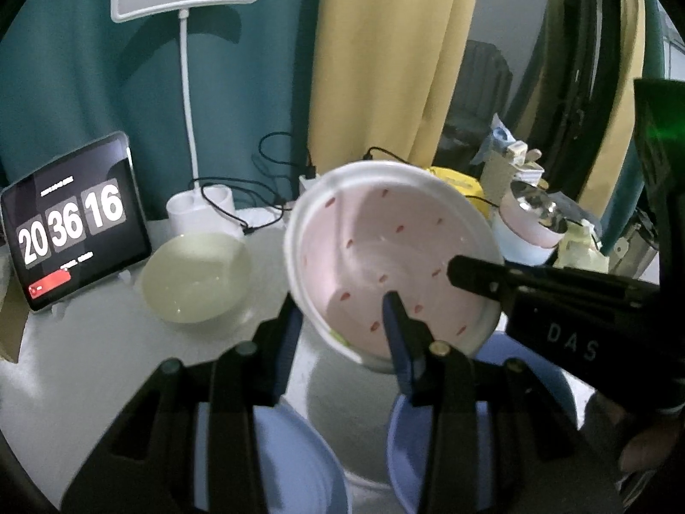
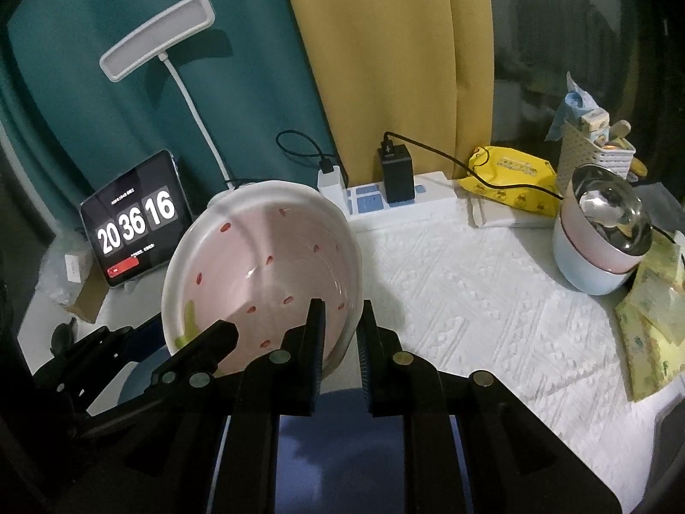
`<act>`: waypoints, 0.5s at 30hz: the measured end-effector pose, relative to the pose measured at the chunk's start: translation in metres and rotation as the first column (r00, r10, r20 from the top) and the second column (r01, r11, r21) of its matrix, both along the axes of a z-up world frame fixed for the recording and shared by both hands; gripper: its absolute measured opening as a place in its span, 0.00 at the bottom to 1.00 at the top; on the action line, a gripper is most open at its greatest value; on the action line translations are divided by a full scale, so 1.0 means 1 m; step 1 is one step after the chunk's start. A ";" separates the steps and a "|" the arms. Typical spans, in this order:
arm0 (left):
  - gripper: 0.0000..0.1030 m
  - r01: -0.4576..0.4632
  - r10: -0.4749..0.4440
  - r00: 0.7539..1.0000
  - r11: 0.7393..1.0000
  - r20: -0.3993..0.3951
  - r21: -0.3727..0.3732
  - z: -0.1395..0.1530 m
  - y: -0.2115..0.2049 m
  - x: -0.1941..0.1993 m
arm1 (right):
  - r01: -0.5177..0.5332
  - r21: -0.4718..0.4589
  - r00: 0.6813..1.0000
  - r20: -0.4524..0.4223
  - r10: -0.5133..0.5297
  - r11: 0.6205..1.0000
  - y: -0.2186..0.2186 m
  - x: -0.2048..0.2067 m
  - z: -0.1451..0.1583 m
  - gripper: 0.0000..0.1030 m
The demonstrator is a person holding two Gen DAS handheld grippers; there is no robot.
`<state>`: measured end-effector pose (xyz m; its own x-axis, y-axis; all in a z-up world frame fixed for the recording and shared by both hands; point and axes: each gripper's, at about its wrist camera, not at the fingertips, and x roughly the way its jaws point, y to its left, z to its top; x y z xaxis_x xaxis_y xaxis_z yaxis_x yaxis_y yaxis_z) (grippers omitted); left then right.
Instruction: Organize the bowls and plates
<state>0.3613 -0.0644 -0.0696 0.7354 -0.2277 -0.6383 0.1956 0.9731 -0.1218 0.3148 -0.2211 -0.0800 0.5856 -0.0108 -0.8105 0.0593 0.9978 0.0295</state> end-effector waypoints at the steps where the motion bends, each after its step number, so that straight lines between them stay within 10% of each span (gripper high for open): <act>1: 0.38 0.001 -0.001 1.000 1.000 0.002 -0.001 0.001 0.000 -0.002 | 0.000 0.000 1.000 0.002 0.000 1.000 0.001 -0.002 0.001 0.15; 15: 0.38 0.024 -0.024 0.999 1.000 0.032 0.004 0.012 -0.008 -0.031 | 0.015 -0.001 0.999 0.029 -0.015 1.000 0.002 -0.033 0.018 0.15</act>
<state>0.3301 -0.0726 -0.0581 0.7499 -0.2437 -0.6150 0.2229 0.9684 -0.1120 0.2820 -0.2196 -0.0622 0.6082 -0.0206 -0.7935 0.0738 0.9968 0.0307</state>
